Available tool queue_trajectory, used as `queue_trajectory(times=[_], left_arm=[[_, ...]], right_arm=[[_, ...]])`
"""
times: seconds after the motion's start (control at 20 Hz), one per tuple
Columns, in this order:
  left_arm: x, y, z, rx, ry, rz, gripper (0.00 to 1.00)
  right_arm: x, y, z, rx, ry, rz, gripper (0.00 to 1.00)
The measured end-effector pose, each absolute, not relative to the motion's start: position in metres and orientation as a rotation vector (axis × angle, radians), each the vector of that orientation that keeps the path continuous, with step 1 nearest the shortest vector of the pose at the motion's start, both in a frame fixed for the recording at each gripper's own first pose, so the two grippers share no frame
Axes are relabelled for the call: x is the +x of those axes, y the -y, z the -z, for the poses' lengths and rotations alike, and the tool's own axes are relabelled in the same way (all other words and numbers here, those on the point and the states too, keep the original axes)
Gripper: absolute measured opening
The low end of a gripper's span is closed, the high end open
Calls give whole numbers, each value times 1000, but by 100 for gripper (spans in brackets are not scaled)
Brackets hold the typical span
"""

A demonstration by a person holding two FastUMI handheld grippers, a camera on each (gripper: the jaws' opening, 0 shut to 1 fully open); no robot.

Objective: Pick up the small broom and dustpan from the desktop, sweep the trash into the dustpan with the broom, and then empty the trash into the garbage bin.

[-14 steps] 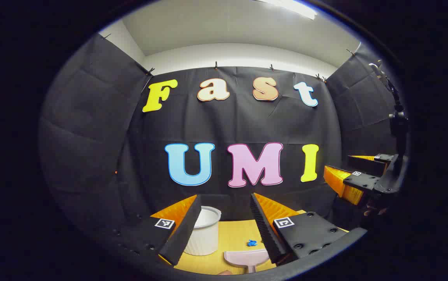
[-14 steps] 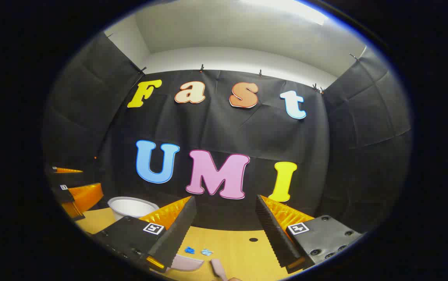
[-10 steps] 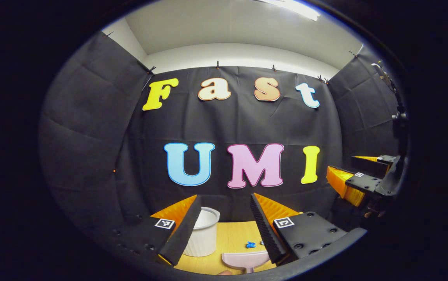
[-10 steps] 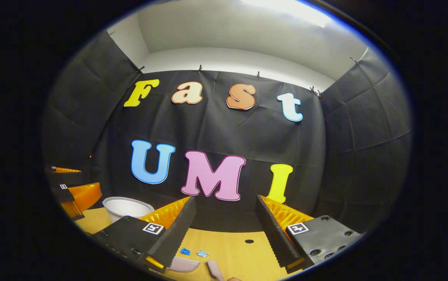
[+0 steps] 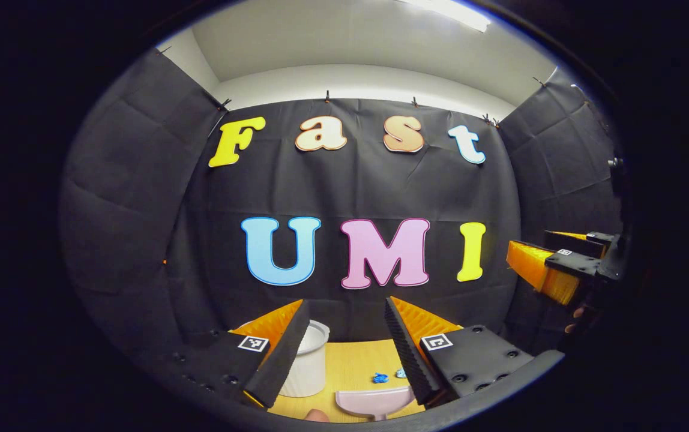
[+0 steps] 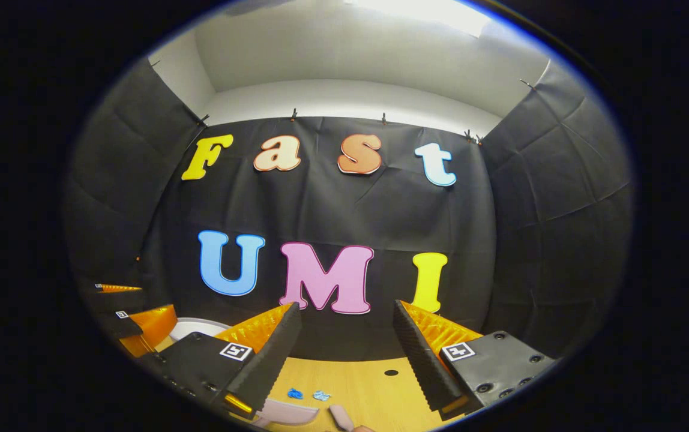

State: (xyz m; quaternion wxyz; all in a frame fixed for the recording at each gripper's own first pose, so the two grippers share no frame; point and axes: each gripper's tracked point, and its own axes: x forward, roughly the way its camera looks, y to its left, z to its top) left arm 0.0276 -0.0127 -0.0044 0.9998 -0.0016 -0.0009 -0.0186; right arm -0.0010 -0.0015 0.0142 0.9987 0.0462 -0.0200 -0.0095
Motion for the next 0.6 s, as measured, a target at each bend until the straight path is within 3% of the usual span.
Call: queue_trajectory(times=[0.6], left_arm=[[25, 14, 13, -12, -8, 44, 75]], right_arm=[[-5, -7, 9, 12, -20, 8, 98]])
